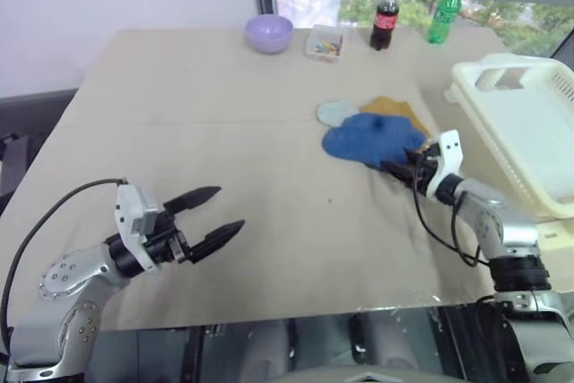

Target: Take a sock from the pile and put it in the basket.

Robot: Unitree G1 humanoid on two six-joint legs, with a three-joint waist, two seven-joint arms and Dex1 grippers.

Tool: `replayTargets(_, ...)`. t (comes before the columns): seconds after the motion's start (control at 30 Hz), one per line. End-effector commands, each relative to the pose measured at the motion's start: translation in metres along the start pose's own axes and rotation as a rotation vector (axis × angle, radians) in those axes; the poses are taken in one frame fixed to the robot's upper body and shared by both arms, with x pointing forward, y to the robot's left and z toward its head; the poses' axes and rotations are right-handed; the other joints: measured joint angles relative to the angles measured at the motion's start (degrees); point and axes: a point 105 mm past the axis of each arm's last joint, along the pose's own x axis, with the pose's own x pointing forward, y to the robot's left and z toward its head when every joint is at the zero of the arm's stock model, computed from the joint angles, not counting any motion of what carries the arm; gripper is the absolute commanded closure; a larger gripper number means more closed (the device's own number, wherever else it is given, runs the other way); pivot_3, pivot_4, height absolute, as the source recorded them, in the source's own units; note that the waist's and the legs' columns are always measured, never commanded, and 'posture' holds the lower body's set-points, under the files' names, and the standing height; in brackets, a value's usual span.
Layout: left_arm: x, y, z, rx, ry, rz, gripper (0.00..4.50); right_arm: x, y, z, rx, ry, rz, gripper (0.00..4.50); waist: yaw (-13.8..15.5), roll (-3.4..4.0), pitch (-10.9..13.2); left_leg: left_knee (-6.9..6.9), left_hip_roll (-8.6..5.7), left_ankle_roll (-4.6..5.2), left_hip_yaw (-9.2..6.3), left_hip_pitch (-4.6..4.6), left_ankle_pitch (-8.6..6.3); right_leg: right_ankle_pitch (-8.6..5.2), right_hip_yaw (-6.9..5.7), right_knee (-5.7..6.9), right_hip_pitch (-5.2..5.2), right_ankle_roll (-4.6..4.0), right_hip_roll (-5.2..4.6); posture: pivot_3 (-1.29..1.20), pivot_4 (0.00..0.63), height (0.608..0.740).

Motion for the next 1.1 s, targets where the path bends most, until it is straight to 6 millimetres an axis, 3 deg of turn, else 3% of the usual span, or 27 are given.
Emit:
replayTargets(0.03, -0.001, -0.001, 0.012, 0.055, -0.027, 0.008, 0.0, 0.0, 0.002, 0.02, -0.048, -0.066, 0.018, 2.75, 0.0, 0.0, 0.0, 0.0, 0.0, 0.0, 0.0, 0.0, 0.0, 0.0, 0.0, 0.0, 0.0, 0.0, 0.0, 0.0, 0.15, 0.729)
replayTargets(0.1, -0.001, -0.001, 0.011, 0.056, -0.026, 0.009, 0.0, -0.001, 0.002, 0.021, -0.063, -0.073, 0.015, 3.8, 0.0, 0.0, 0.0, 0.0, 0.0, 0.0, 0.0, -0.01, 0.0, 0.0, 0.0, -0.01, 0.0, 0.0, 0.0, 0.0, 0.15, 0.729)
replayTargets(0.17, -0.001, -0.001, 0.01, 0.057, -0.026, 0.01, 0.0, -0.001, 0.001, 0.023, -0.073, -0.083, 0.008, 4.47, 0.0, 0.0, 0.0, 0.0, 0.0, 0.0, 0.0, -0.01, 0.0, 0.0, 0.0, -0.01, 0.0, 0.0, 0.0, 0.0, 0.15, 0.729)
replayTargets(0.33, 0.002, -0.001, 0.01, 0.055, -0.03, 0.006, 0.0, -0.001, 0.011, 0.031, -0.169, -0.108, 0.024, 4.47, 0.0, 0.0, 0.0, 0.0, 0.0, -0.01, 0.0, 0.0, 0.0, 0.0, -0.01, 0.01, 0.0, 0.0, 0.0, 0.0, 0.15, 0.729)
replayTargets(0.57, 0.005, -0.001, 0.009, 0.055, -0.035, -0.002, 0.0, 0.004, 0.048, 0.031, -0.226, -0.098, 0.13, 4.47, 0.0, 0.0, 0.0, 0.0, 0.01, -0.01, -0.01, 0.0, 0.0, 0.0, -0.02, 0.01, 0.0, 0.0, 0.01, 0.0, 0.15, 0.729)
replayTargets(0.83, 0.006, -0.003, 0.008, 0.051, -0.035, -0.006, 0.0, -0.008, 0.089, -0.004, -0.071, 0.136, 0.316, 4.47, 0.1, 0.0, 0.0, 0.02, 0.03, -0.01, -0.05, -0.01, 0.01, 0.0, -0.07, 0.01, 0.01, -0.01, 0.0, 0.0, 0.15, 0.729)
replayTargets(1.1, 0.005, -0.006, 0.007, 0.045, -0.026, -0.013, 0.0, -0.046, 0.119, -0.03, -0.036, 0.355, 0.539, 4.47, 0.1, -0.01, 0.0, 0.03, 0.03, -0.01, -0.1, -0.02, 0.0, 0.0, -0.12, 0.0, 0.02, -0.02, -0.01, 0.0, 0.15, 0.729)
